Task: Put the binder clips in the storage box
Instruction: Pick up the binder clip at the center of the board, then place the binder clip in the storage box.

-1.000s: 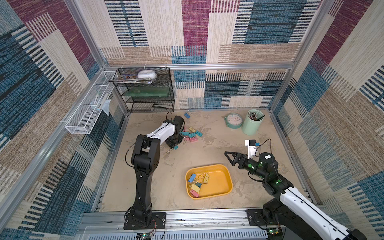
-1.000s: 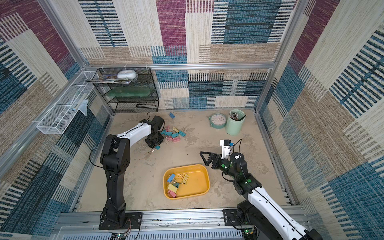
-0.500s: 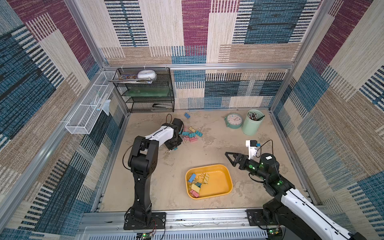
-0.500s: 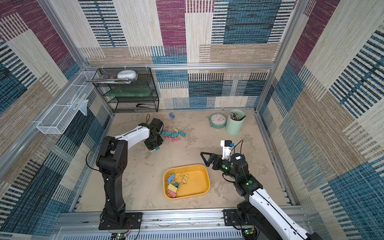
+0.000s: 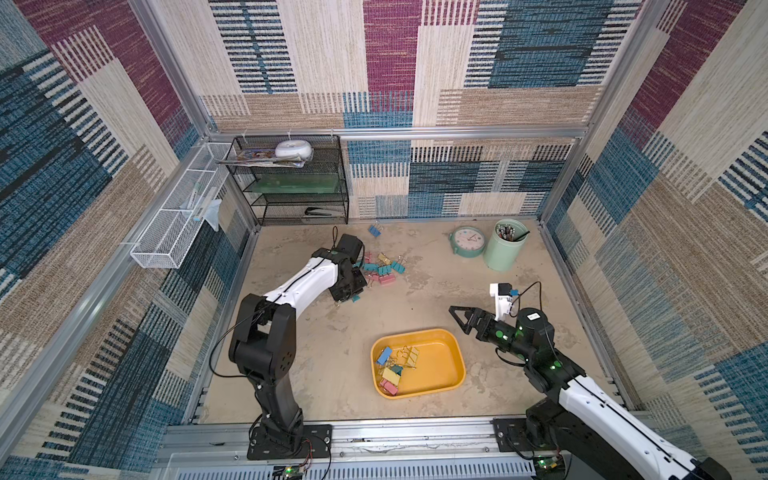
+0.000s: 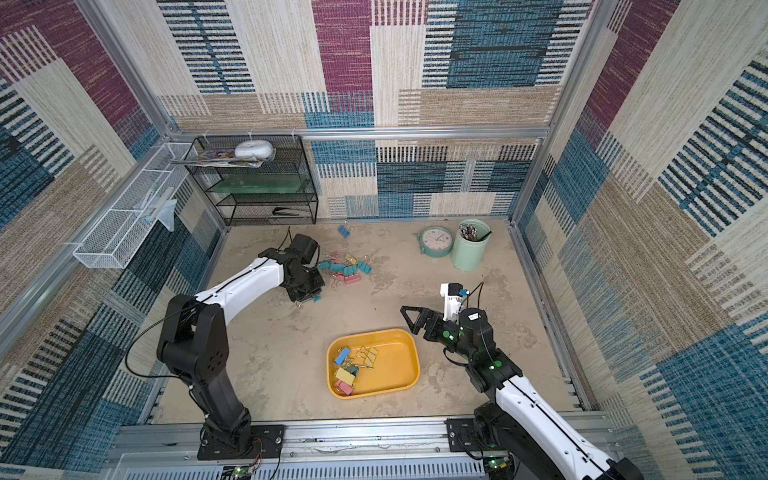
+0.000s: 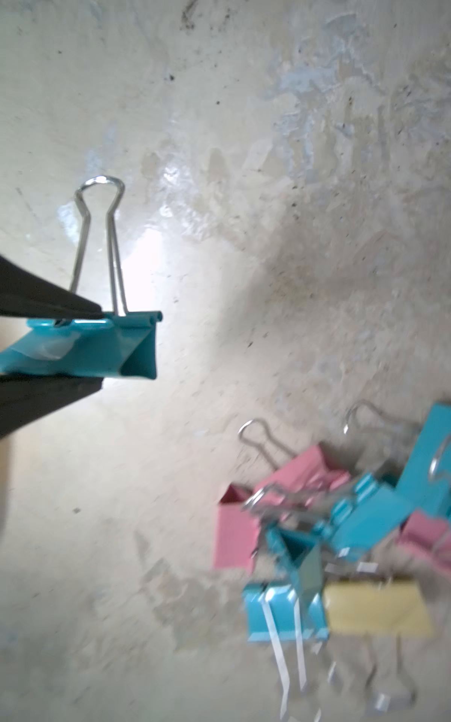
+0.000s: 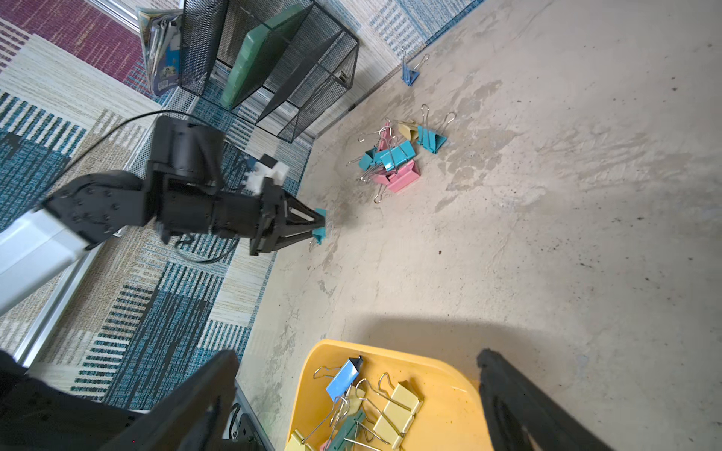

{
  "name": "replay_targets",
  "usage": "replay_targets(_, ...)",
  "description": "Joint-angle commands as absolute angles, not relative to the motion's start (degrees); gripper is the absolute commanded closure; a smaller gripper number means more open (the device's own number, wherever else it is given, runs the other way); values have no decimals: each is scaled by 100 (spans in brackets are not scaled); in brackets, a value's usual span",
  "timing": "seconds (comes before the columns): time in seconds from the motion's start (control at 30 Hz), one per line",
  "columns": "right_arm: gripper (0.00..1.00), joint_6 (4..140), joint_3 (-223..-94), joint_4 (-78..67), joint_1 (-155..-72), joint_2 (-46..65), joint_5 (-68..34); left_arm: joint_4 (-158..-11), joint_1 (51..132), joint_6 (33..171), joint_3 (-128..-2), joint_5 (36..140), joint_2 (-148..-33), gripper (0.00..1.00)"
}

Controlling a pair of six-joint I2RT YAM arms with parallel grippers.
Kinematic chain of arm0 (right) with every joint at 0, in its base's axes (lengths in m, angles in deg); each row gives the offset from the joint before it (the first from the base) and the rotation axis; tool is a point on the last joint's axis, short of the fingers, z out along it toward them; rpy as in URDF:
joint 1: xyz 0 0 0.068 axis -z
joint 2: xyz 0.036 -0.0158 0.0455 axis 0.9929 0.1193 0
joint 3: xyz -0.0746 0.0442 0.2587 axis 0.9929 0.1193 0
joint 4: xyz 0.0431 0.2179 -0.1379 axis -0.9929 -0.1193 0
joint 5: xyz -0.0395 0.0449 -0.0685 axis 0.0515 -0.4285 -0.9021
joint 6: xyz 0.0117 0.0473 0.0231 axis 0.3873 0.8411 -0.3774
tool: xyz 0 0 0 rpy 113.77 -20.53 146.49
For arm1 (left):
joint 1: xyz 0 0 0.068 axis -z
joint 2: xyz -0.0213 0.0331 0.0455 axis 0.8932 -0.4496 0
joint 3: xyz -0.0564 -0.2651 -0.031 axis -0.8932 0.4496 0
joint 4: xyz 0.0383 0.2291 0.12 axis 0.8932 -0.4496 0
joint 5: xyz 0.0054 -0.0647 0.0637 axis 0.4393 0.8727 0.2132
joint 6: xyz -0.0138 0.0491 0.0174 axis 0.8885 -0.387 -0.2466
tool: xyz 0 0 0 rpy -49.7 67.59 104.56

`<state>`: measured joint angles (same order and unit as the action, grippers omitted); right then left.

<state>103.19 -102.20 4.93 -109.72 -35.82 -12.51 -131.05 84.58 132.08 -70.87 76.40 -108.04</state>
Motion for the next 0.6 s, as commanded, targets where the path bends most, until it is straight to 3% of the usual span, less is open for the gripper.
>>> replay_targets(0.0,1,10253,-10345,770,-10941,-3382,-1332,-13186,8956,12757,-6826,7641,-10117,82)
replay_targets(0.17,1,10293,-10377,841,-10881,-3367,-1421,-13232,10419,12312,-6570,6931,-9200,76)
replay_targets(0.33,1,10324,-10337,632,-10828,-3650,-1562,-13435,11716,12074,-6460,6269,-9054,73)
replay_targets(0.57,1,10510,-10046,473,-10810,-4117,-1606,-13403,12509,11842,-6327,5605,-9735,72)
